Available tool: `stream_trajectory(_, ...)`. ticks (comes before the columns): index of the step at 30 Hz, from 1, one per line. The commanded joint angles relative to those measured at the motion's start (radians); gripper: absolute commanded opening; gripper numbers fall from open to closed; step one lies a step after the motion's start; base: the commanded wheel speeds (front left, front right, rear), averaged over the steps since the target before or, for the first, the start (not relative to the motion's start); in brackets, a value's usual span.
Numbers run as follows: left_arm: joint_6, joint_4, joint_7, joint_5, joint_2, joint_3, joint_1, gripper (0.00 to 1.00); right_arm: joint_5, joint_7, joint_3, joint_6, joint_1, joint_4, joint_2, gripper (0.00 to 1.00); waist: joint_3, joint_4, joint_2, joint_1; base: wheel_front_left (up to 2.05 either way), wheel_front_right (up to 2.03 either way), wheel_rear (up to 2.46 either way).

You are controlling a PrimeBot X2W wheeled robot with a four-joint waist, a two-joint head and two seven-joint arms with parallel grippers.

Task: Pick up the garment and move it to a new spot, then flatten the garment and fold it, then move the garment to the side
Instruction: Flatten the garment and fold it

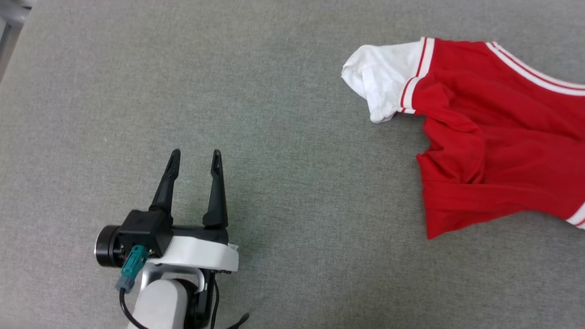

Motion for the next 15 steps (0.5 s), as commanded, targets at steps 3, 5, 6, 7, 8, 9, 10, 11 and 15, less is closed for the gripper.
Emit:
stream_trajectory(3,-0.008,0.002,-0.002,0.009,-0.001,-0.001,-0.030,1.00,-0.063,-0.022,-0.055,-0.001,0.035,0.133,0.119,0.00,0.029,0.016,0.0000,0.0000,0.00,0.00,0.00)
stream_trajectory(5,-0.013,0.004,-0.002,0.012,-0.001,0.001,-0.040,1.00,-0.103,-0.045,-0.077,-0.001,0.044,0.198,0.187,0.00,0.037,0.021,0.0000,0.0000,0.00,0.00,0.00)
stream_trajectory(6,-0.014,0.006,-0.002,0.014,-0.001,0.003,-0.042,1.00,-0.123,-0.058,-0.089,-0.001,0.044,0.230,0.221,0.00,0.039,0.022,0.0000,0.0000,0.00,0.00,0.00)
stream_trajectory(7,-0.016,0.008,-0.002,0.018,-0.001,0.005,-0.044,1.00,-0.133,-0.070,-0.094,0.000,0.049,0.258,0.258,0.00,0.040,0.022,0.0000,0.0000,0.00,0.00,0.00)
stream_trajectory(8,-0.017,0.009,-0.002,0.020,-0.001,0.008,-0.045,1.00,-0.148,-0.085,-0.099,0.000,0.055,0.281,0.294,0.00,0.039,0.022,0.0000,0.0000,0.00,0.00,0.00)
stream_trajectory(9,-0.018,0.011,-0.002,0.020,-0.001,0.010,-0.045,1.00,-0.161,-0.104,-0.106,0.000,0.057,0.299,0.321,0.00,0.036,0.021,0.0000,0.0000,0.00,0.00,0.00)
stream_trajectory(10,-0.019,0.014,-0.002,0.021,-0.001,0.013,-0.042,1.00,-0.174,-0.127,-0.113,0.001,0.057,0.310,0.341,0.00,0.031,0.018,0.0000,0.0000,0.00,0.00,0.00)
stream_trajectory(11,-0.019,0.017,-0.002,0.025,0.000,0.019,-0.038,1.00,-0.187,-0.150,-0.120,0.001,0.057,0.319,0.357,0.00,0.023,0.013,0.0000,0.0000,0.00,0.00,0.00)
stream_trajectory(15,-0.027,0.022,-0.002,0.040,0.000,0.044,-0.016,1.00,-0.271,-0.278,-0.145,0.001,0.040,0.309,0.366,1.00,-0.020,-0.020,0.0000,0.0000,0.00,0.00,0.00)
